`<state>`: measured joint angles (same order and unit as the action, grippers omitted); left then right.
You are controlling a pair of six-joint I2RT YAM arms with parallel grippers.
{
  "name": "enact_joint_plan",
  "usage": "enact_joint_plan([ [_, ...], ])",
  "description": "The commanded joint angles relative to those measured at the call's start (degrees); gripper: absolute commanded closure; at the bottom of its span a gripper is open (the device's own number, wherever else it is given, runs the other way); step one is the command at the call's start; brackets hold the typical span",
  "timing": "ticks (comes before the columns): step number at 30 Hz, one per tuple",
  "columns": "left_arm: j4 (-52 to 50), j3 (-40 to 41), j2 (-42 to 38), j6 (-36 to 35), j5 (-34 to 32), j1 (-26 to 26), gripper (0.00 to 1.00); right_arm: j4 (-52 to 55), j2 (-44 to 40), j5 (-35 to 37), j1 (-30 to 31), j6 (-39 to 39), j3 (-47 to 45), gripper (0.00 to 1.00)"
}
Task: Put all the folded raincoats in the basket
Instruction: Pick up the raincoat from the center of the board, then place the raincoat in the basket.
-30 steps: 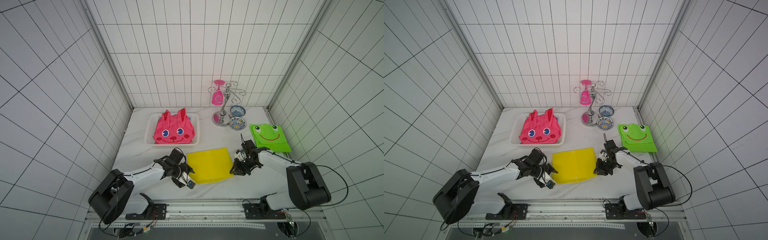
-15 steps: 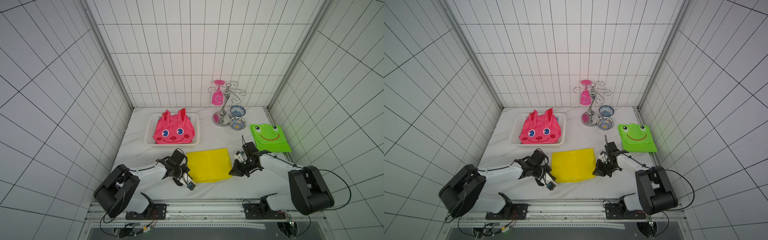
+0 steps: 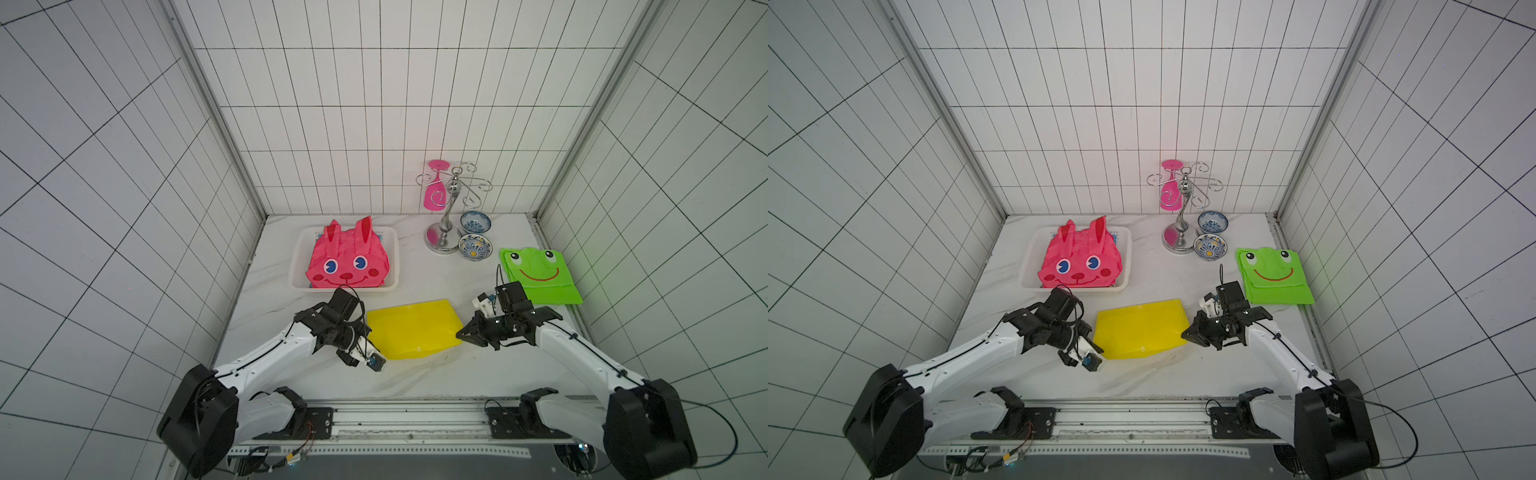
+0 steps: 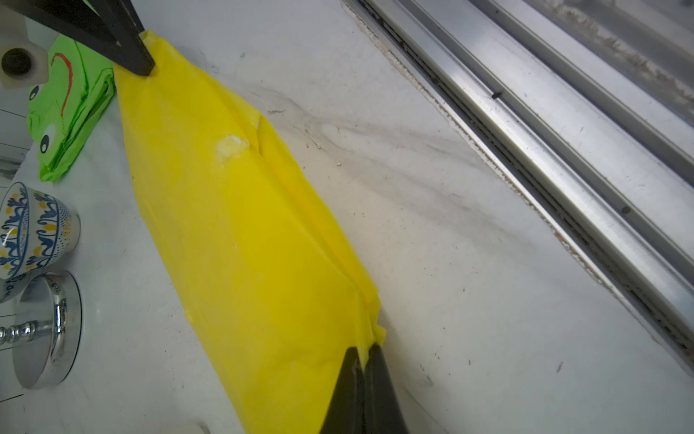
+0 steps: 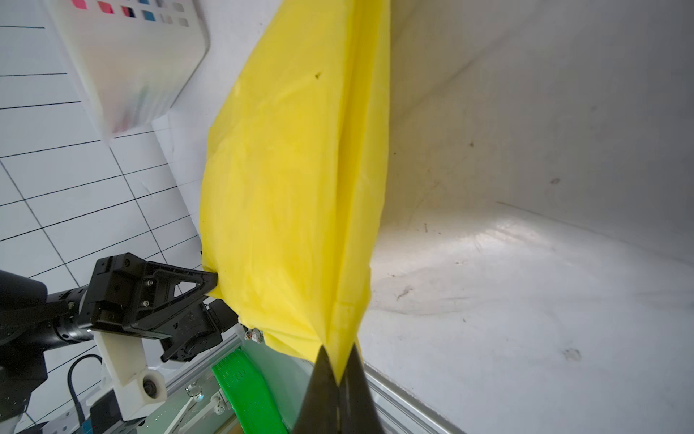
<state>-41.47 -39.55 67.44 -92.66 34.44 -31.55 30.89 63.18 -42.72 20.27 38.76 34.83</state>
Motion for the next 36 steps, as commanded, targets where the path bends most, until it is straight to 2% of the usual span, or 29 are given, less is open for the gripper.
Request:
enact_joint_plan([
  [1,-10.0,-4.6,-0.9,0.1,4.6,2.8,1.00,0.3,-4.0,-0.2,0.2,6.0,1.9,1.00],
  [8,-21.5,-16.7,-1.3,-0.2,9.0,8.5,1.00,-0.2,-9.4,-0.9,1.4,13.9,7.5,1.00],
  [12,-24.1,-22.0,-1.6,0.8,16.1,13.0,1.00,-1.7,-9.8,-0.5,1.9,18.1,12.5,1.00],
  [16,-25.3,-27.7,-1.4,1.5,16.6,16.2,1.00,-3.6,-7.7,0.2,2.9,20.3,18.9,1.00],
  [22,-31.5,-37.3,2.5,-6.5,17.5,22.7,1.00,-6.3,0.3,2.9,6.4,19.1,29.2,1.00],
  [27,-26.1,-41.1,6.2,-5.7,16.9,28.3,1.00,-11.2,10.4,2.1,9.3,18.6,37.5,1.00],
  [36,-15.6,-48.3,15.9,-5.0,22.8,39.3,1.00,-17.9,27.6,1.4,10.6,17.6,52.6,1.00],
])
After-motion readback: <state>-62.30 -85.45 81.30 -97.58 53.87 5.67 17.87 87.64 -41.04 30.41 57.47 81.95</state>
